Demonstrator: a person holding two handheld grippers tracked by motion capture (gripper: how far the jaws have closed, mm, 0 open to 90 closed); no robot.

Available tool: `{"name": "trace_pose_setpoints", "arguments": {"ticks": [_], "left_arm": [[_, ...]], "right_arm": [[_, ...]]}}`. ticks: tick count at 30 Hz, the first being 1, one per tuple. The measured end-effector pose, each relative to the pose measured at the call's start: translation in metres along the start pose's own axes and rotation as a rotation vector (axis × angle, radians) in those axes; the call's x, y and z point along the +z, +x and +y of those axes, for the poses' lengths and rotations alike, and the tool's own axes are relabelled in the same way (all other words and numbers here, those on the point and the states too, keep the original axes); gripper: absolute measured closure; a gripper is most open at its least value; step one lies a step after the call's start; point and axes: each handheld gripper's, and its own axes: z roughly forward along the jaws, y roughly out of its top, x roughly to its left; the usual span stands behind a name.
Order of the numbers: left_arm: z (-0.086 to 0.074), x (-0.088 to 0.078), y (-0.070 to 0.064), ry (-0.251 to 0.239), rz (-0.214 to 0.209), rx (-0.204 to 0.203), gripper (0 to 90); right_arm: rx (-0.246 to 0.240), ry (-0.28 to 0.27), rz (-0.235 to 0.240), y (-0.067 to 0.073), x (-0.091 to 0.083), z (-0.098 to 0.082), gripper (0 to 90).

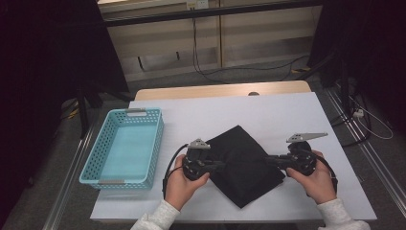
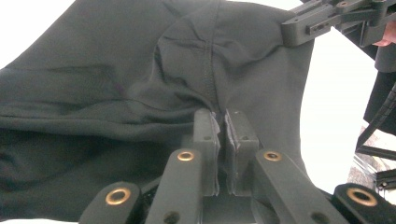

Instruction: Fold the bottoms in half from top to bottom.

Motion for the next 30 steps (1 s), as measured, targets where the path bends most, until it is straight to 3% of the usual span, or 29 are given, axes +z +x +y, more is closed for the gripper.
{"name": "trace_pose_setpoints", "arguments": {"ticks": [4, 7, 9, 11, 15, 22, 25, 30], "left_arm": [[-0.003, 0.005, -0.006, 0.027, -0.02, 0.015, 84.4], [-0.005, 0.008, -0.005, 0.04, -0.013, 0.041, 81.7], [-0.005, 0.006, -0.001, 0.009, 0.017, 0.049, 66.8], [-0.003, 0.002, 0.004, -0.005, 0.022, 0.045, 59.9], [-0.001, -0.004, 0.014, -0.032, 0.079, 0.044, 43.7], [-0.002, -0.008, 0.032, -0.033, 0.157, 0.026, 30.7], [-0.003, -0.011, 0.042, -0.047, 0.213, 0.026, 26.0], [-0.004, -0.015, 0.059, -0.057, 0.303, -0.017, 20.6]], "right_arm": [[0.004, 0.012, 0.001, 0.0, -0.004, -0.006, 83.9], [0.007, 0.045, 0.011, 0.001, -0.003, -0.011, 82.1], [-0.012, 0.056, -0.009, 0.001, -0.001, -0.014, 76.3], [-0.014, 0.055, -0.029, 0.0, 0.0, -0.014, 70.4], [-0.023, 0.031, -0.069, -0.002, 0.001, -0.013, 64.0], [-0.049, 0.048, -0.13, -0.004, 0.013, -0.016, 53.7], [-0.06, 0.02, -0.138, -0.006, 0.014, -0.017, 43.6], [-0.078, -0.01, -0.159, -0.009, 0.015, -0.017, 34.5]]}}
